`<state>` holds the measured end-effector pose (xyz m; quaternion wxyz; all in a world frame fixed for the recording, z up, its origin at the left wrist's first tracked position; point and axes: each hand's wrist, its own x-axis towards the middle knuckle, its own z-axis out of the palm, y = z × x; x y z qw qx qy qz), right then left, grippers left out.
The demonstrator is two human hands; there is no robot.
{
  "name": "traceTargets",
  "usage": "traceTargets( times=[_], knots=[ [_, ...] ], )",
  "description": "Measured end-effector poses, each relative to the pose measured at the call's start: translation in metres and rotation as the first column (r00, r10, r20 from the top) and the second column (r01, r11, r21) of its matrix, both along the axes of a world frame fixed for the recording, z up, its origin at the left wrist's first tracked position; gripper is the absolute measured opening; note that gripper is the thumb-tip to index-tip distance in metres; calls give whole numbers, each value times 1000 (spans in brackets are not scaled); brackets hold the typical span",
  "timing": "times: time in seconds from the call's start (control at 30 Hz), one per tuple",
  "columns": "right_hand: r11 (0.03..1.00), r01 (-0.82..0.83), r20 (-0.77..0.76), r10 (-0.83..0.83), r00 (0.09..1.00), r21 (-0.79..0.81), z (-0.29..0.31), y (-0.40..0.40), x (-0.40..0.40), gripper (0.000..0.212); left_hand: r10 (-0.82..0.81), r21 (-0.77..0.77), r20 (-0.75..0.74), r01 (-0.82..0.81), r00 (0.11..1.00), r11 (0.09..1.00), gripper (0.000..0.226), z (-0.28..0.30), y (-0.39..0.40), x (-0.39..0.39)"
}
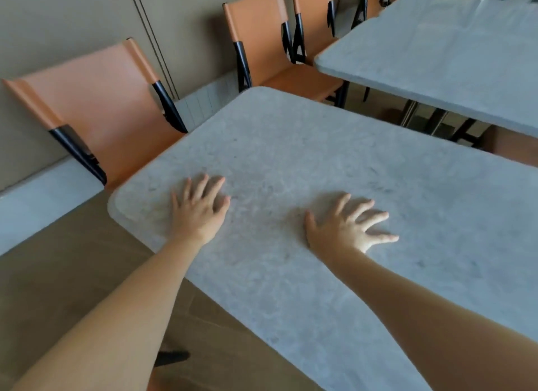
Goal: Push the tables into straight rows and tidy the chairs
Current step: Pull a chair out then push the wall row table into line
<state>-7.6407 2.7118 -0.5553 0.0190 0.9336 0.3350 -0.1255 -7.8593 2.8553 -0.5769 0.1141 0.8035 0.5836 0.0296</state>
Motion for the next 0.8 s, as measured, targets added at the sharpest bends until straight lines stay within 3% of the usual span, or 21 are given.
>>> traceTargets(
  times=[0.1,0.2,0.33,0.5,0.8],
  knots=[
    [987,-132,-7,133,991,89,14,-12,51,60,32,97,48,-36,998,995,52,-9,2,-4],
    [974,27,-89,-7,996,226,20,-25,127,42,17,155,48,-24,999,988,57,-15,5,-5],
    [950,276,-65,-269,961,150,-4,-38,168,64,33,149,-19,-30,999,988,58,-13,5,-2],
    [944,251,26,-263,964,215,-13,-30,162,75,39,140,-55,-30,998,990,60,-6,6,5],
    [948,303,-61,-298,953,95,-1,-28,158,78,21,82,32,-24,999,996,59,1,1,5]
  ],
)
